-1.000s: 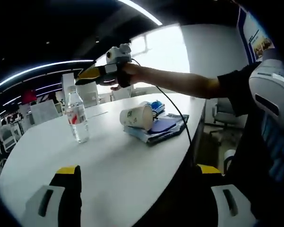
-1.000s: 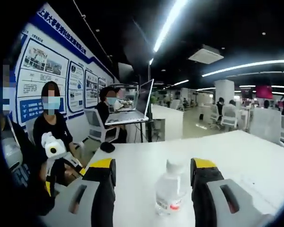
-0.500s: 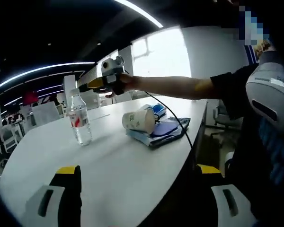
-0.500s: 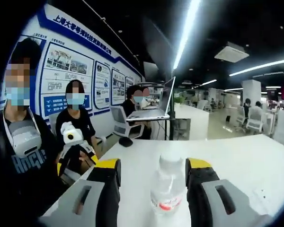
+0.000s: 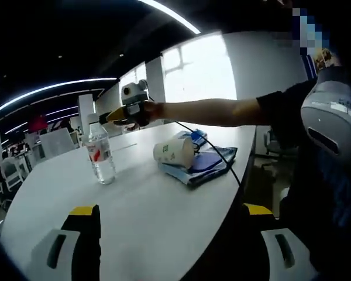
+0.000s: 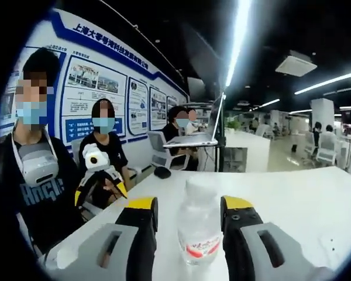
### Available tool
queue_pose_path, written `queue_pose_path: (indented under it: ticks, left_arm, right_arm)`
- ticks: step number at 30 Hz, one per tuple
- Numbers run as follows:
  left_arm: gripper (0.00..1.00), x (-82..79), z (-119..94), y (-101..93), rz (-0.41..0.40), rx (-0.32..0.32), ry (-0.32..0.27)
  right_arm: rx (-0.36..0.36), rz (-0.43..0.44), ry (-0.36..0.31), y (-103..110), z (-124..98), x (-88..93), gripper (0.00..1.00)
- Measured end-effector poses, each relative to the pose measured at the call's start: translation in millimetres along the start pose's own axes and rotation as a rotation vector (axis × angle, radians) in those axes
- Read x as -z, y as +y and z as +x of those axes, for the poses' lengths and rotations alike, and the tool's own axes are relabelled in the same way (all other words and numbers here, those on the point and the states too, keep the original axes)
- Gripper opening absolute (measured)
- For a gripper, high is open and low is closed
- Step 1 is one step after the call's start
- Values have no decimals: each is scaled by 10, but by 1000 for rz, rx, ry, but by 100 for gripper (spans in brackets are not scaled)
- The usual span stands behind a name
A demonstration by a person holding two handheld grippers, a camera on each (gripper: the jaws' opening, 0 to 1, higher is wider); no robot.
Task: Arrange the tabletop items into an orderly group along one side of the table until the central work area is clear of visible clutter.
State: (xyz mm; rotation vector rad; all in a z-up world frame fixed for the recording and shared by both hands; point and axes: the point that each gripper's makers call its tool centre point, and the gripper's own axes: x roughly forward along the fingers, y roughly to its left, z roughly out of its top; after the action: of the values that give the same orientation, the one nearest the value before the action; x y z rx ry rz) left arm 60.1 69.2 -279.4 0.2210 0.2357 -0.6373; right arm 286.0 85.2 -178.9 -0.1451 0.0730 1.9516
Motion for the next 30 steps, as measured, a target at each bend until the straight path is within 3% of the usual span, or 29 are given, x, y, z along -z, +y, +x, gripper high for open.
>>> queue_pose_path:
  ticks: [5,23,30]
  left_arm:
    - [99,27,-5,23,-4,-6,9]
    - [99,56,-5,68,-10,-15,17]
    - [99,87,-12,78,-15,-22,23]
  right_arm:
    - [2,12,-45,-48,44,-81,33]
    - [-5,8,-31,-97,84,-56,31]
    - [-23,14,-50,-115,85,-67,21]
